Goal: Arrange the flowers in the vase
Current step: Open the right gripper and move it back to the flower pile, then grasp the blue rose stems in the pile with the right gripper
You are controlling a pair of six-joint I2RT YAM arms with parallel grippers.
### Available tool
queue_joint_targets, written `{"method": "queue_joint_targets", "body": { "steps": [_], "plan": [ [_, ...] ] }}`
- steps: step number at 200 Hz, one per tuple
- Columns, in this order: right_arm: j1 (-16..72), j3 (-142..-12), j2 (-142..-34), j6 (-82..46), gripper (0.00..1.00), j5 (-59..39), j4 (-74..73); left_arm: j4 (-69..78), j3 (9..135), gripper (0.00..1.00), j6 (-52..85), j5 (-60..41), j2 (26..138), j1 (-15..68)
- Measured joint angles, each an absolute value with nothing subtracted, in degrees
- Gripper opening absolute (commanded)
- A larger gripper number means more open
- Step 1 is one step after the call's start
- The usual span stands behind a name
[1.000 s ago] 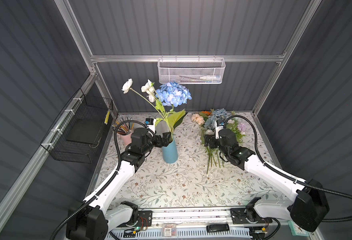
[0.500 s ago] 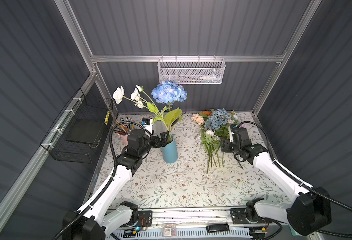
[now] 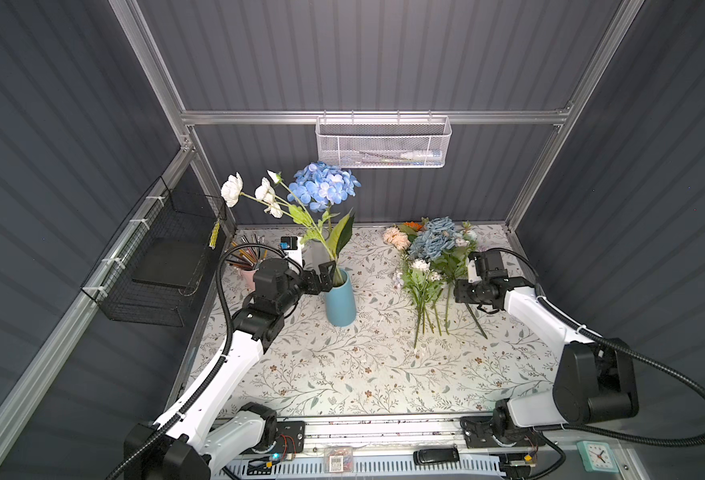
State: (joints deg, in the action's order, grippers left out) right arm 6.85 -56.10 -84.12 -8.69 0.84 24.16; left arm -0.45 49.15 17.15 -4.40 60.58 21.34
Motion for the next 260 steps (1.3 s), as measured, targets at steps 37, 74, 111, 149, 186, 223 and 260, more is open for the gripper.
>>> {"method": "queue_joint_targets", "body": {
  "steps": [37,74,111,149,186,223,260],
  "plan": [
    [6.6,-56.7,-88.3,-8.4,0.58,0.2,21.9,-0.5,49.1,1.0,17.2,-3.6,60.3,21.3],
    [6.1,-57.2,-92.2,-8.3,0.55,0.2,20.7,-0.4,49.1,1.0,17.4,-2.4,58.9,21.3],
    [5.2,-57.5,-94.5,-7.9,0.49,0.1,18.9,-0.4,49.1,1.0,17.8,-2.3,59.1,21.3],
    [4.9,-58.9,-96.5,-7.2,0.39,-0.6,18.2,-0.4,49.1,1.0,18.6,-2.3,59.3,21.3],
    [4.9,-59.0,-96.6,-6.7,0.19,-2.7,17.7,-0.3,49.1,1.0,18.8,-2.3,59.6,21.3],
    [4.9,-59.0,-96.6,-5.5,0.12,-4.2,17.6,0.0,49.1,1.0,19.3,-2.3,60.0,21.3],
    [4.9,-59.0,-96.8,-5.2,0.23,-4.8,17.6,0.1,49.1,1.0,19.3,-2.4,60.3,21.3]
  ]
}}
